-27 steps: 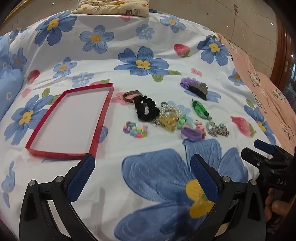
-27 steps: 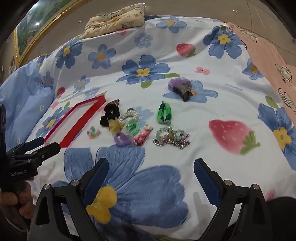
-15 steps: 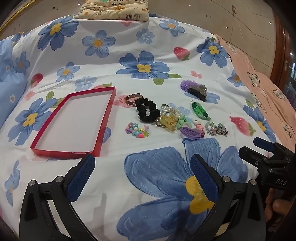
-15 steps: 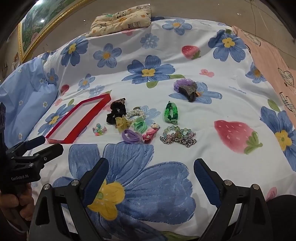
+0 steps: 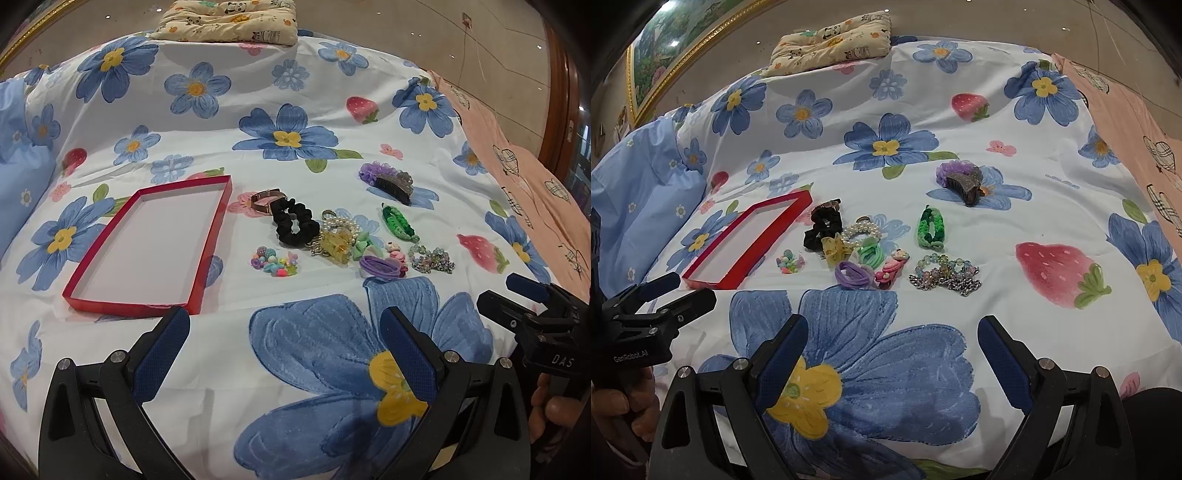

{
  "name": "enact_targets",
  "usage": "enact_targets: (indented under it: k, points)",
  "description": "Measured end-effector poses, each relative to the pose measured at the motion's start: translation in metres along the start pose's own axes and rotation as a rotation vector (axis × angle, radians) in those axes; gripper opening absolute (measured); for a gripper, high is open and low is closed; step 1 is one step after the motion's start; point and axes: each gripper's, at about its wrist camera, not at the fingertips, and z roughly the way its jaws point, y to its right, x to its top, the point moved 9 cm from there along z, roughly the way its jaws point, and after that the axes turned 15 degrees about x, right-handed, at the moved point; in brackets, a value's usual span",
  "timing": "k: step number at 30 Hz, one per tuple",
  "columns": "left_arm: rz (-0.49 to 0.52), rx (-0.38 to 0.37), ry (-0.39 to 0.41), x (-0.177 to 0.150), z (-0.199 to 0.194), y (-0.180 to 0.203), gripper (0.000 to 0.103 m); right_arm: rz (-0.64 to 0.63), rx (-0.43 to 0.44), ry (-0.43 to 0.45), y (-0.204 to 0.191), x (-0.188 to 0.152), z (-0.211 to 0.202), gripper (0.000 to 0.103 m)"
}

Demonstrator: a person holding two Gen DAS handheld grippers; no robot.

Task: Organize jewelry

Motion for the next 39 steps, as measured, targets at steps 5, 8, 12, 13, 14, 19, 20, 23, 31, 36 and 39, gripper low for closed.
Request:
enact_targets:
  k: [5, 8, 12, 13, 14, 19, 20, 23, 31, 36, 39]
  points:
    - [0.0, 0.001, 0.0, -0.0002, -0.0003, -0.0004, 0.103, -0.004, 0.0, -0.003, -0.0011, 0.0004, 0.0013, 0.095]
    - [-0.001, -0.001, -0.001, 0.0016, -0.0028, -0.0013, 0.103, -0.002, 0.002, -0.004, -0.0015, -0.0001, 0.0017, 0.095]
    - [-0.001, -0.001, -0.001, 0.0, -0.002, -0.0013, 0.103, -0.002, 0.003, -0.002, -0.0017, 0.0004, 0.0016, 0.095]
    - [-0.001, -0.001, -0.001, 0.0005, -0.0032, -0.0016, 0.103, -0.001, 0.004, -0.002, -0.0018, 0.0002, 0.0019, 0.095]
    - [0.0, 0.0, 0.001, -0.0007, 0.0, -0.0005, 0.103, 0.0, 0.006, -0.002, -0.0019, 0.0004, 0.0022, 0.095]
    - [-0.002, 0.0, 0.001, -0.0009, 0.0001, -0.0002, 0.103, -0.002, 0.005, -0.002, -0.0025, 0.0003, 0.0022, 0.095]
    - [-0.002, -0.001, 0.002, -0.0004, -0.0008, -0.0004, 0.103, -0.002, 0.006, -0.002, -0.0026, 0.0003, 0.0023, 0.095]
    - [-0.001, 0.0, 0.0, -0.0002, -0.0005, -0.0009, 0.103, -0.005, 0.008, -0.004, -0.0042, 0.0001, 0.0037, 0.095]
    - [-0.001, -0.002, 0.003, 0.0007, -0.0012, -0.0016, 0.103, -0.003, 0.01, -0.002, -0.006, 0.0003, 0.004, 0.095]
    - [-0.005, 0.0, 0.005, 0.0008, -0.0001, -0.0023, 0.103, -0.003, 0.013, 0.003, -0.0066, 0.0009, 0.0024, 0.095]
    - [-0.002, 0.002, 0.005, 0.0011, -0.0001, -0.0025, 0.103, -0.002, 0.017, 0.01, -0.0076, 0.0022, 0.0018, 0.095]
